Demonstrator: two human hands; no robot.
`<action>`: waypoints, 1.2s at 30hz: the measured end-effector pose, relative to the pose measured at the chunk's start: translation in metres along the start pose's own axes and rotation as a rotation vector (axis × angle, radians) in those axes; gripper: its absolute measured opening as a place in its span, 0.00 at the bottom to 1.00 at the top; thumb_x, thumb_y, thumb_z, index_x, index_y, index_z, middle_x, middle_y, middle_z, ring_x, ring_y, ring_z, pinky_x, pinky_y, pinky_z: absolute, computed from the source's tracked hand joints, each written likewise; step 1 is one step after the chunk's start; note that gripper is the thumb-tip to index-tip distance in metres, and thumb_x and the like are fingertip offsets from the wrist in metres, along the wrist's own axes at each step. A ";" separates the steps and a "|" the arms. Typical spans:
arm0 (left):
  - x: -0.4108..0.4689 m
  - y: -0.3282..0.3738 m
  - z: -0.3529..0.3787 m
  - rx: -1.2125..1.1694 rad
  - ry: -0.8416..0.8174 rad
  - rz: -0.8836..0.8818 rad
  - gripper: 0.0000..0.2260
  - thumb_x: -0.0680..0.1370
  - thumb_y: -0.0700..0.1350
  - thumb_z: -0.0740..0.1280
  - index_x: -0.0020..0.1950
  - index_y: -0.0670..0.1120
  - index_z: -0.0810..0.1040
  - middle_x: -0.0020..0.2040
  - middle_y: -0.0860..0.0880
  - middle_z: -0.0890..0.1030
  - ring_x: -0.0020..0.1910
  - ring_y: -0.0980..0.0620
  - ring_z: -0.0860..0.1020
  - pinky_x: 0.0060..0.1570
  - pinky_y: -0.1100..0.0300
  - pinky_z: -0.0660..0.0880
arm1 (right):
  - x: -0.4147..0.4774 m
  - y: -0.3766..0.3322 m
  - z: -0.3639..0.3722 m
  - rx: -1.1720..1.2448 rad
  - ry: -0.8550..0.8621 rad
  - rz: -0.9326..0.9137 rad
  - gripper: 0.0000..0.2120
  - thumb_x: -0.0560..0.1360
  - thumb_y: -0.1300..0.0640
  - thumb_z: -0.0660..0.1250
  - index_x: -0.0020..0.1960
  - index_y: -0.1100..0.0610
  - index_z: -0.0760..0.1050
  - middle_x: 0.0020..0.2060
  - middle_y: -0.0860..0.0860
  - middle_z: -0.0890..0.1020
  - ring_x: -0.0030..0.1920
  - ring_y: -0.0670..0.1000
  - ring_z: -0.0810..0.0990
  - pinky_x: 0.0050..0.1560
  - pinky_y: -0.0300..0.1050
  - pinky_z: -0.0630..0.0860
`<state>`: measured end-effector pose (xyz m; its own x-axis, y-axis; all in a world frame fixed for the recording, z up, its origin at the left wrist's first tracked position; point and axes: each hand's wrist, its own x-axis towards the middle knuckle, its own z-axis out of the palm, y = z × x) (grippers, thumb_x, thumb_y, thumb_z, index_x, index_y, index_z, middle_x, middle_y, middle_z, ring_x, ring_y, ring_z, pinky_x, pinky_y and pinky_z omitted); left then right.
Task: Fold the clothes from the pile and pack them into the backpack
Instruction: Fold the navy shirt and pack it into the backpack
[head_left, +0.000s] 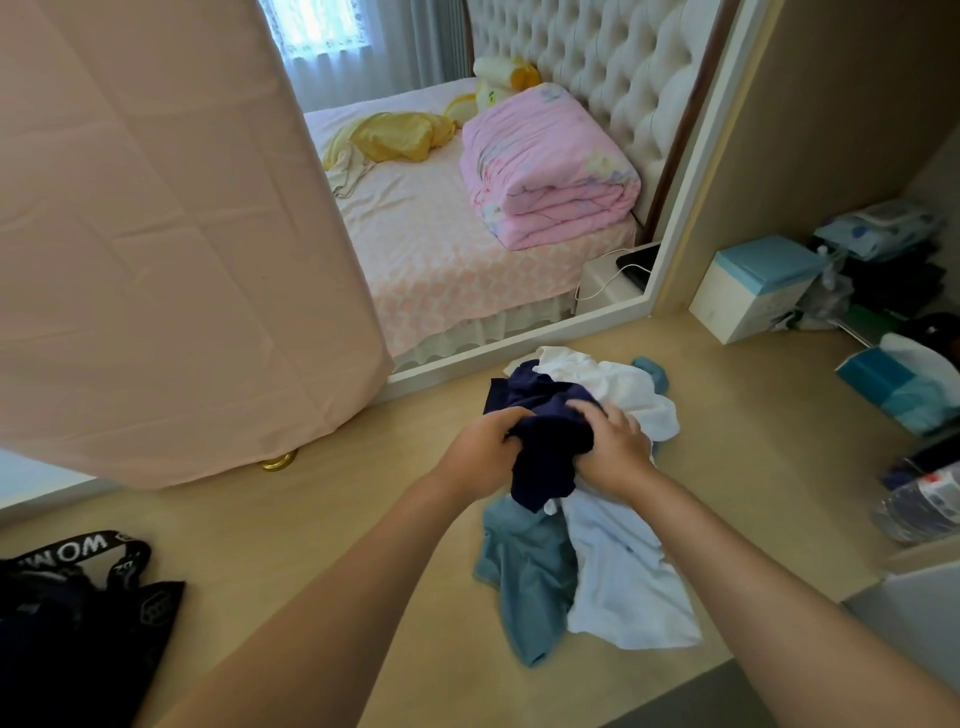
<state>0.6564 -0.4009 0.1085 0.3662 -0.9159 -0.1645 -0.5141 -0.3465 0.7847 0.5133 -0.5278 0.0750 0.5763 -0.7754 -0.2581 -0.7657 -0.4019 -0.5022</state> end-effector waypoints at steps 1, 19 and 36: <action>-0.003 -0.002 -0.004 -0.016 0.019 0.011 0.19 0.77 0.34 0.58 0.59 0.52 0.80 0.50 0.51 0.83 0.49 0.50 0.80 0.50 0.53 0.78 | -0.001 0.001 0.001 -0.057 -0.015 0.005 0.19 0.74 0.53 0.65 0.63 0.39 0.72 0.64 0.49 0.74 0.66 0.58 0.71 0.64 0.57 0.68; -0.045 -0.034 -0.076 -0.023 0.254 -0.038 0.14 0.75 0.33 0.63 0.49 0.51 0.81 0.46 0.54 0.83 0.47 0.53 0.80 0.48 0.61 0.76 | -0.039 -0.123 0.014 0.808 -0.051 -0.123 0.21 0.70 0.68 0.63 0.59 0.50 0.73 0.56 0.56 0.79 0.58 0.55 0.78 0.59 0.52 0.78; -0.119 -0.115 -0.159 0.397 0.081 0.010 0.29 0.72 0.44 0.70 0.73 0.53 0.68 0.64 0.49 0.77 0.63 0.46 0.74 0.58 0.52 0.73 | -0.064 -0.214 0.115 0.334 -0.087 -0.409 0.08 0.77 0.57 0.67 0.55 0.51 0.81 0.48 0.46 0.84 0.49 0.46 0.80 0.52 0.45 0.76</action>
<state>0.7950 -0.2202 0.1327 0.4117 -0.9060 -0.0982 -0.7715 -0.4039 0.4916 0.6737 -0.3362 0.1041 0.8410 -0.5391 -0.0460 -0.3487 -0.4750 -0.8079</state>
